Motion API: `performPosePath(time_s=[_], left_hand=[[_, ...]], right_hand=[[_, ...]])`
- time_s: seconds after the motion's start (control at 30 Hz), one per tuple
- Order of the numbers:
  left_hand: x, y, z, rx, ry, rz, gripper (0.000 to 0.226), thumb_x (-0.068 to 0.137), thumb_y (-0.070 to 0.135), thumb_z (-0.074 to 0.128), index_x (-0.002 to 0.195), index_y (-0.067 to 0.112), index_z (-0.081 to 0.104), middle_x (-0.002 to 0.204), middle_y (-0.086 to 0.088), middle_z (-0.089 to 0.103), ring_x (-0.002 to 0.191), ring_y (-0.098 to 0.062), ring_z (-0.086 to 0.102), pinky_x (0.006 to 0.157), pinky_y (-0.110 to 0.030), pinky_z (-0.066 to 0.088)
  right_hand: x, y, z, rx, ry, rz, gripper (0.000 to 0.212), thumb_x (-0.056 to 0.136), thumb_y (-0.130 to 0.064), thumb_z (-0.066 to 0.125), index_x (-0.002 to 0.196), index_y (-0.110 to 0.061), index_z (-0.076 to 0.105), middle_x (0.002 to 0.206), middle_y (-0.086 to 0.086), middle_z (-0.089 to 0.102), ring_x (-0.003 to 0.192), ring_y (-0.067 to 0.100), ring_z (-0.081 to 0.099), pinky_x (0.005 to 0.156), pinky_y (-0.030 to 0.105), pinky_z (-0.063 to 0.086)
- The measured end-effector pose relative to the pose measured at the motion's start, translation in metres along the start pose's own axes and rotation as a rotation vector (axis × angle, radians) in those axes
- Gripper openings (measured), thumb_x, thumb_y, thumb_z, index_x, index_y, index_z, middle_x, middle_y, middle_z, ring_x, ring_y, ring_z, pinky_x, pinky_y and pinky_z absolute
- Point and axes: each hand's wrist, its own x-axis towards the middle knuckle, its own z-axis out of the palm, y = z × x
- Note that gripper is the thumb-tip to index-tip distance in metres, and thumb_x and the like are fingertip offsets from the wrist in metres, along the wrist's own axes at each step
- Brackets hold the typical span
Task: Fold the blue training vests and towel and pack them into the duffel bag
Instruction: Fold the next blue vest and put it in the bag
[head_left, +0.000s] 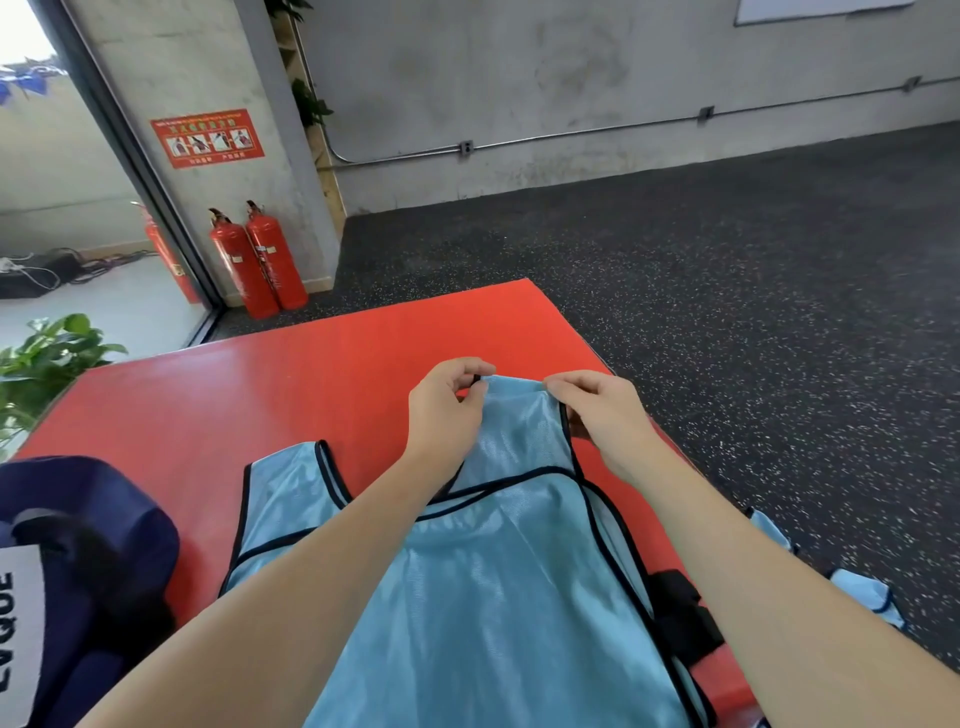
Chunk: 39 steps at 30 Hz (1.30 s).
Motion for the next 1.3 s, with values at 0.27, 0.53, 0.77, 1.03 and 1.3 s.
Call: performPosePath(time_s=[0.27,0.53,0.77,1.03,1.3], left_hand=[[0.001,-0.006,0.003,0.016,0.005,0.008,0.023,0.095,0.009,0.062,0.097,0.029,0.072,0.105,0.021,0.068,0.098,0.005,0.060,0.080,-0.008,0.046],[0.012,-0.050,0.004,0.631,-0.487,-0.006,0.034,0.097,0.034,0.062,0.130,0.026,0.059,0.149,-0.003,0.035,0.139,-0.025,0.032,0.114,-0.041,0.030],[-0.030,-0.049,0.010,0.654,-0.343,0.250,0.026,0.103,0.034,0.051,0.123,0.028,0.065,0.137,0.008,0.050,0.132,-0.014,0.038,0.104,-0.034,0.024],[-0.086,-0.047,-0.010,0.628,-0.396,0.315,0.032,0.102,0.040,0.052,0.128,0.027,0.064,0.139,0.009,0.053,0.134,-0.008,0.041,0.111,-0.031,0.018],[-0.105,-0.061,-0.114,0.720,-0.320,0.169,0.028,0.100,0.036,0.055,0.126,0.030,0.064,0.130,0.015,0.060,0.129,-0.009,0.050,0.111,-0.038,0.033]], right_hand=[[0.006,0.011,-0.003,-0.118,-0.036,-0.095,0.033,0.085,-0.007,0.076,0.115,-0.020,0.072,0.113,-0.011,0.070,0.110,-0.001,0.060,0.091,0.016,0.047],[0.013,0.045,-0.013,-0.566,-0.049,0.020,0.054,0.080,-0.016,0.081,0.130,-0.020,0.061,0.121,0.002,0.069,0.107,0.019,0.065,0.101,0.040,0.050],[0.006,0.042,-0.016,-0.781,-0.120,-0.002,0.050,0.074,-0.029,0.087,0.117,-0.025,0.061,0.097,-0.008,0.067,0.082,0.008,0.062,0.066,0.013,0.042],[-0.004,0.039,-0.025,-0.888,-0.084,-0.053,0.036,0.086,-0.004,0.065,0.121,-0.015,0.066,0.111,0.002,0.069,0.096,0.014,0.060,0.085,0.019,0.043],[-0.042,0.034,-0.014,-0.900,-0.107,-0.284,0.023,0.095,-0.017,0.062,0.118,-0.019,0.066,0.113,-0.005,0.068,0.102,0.010,0.062,0.090,0.025,0.049]])
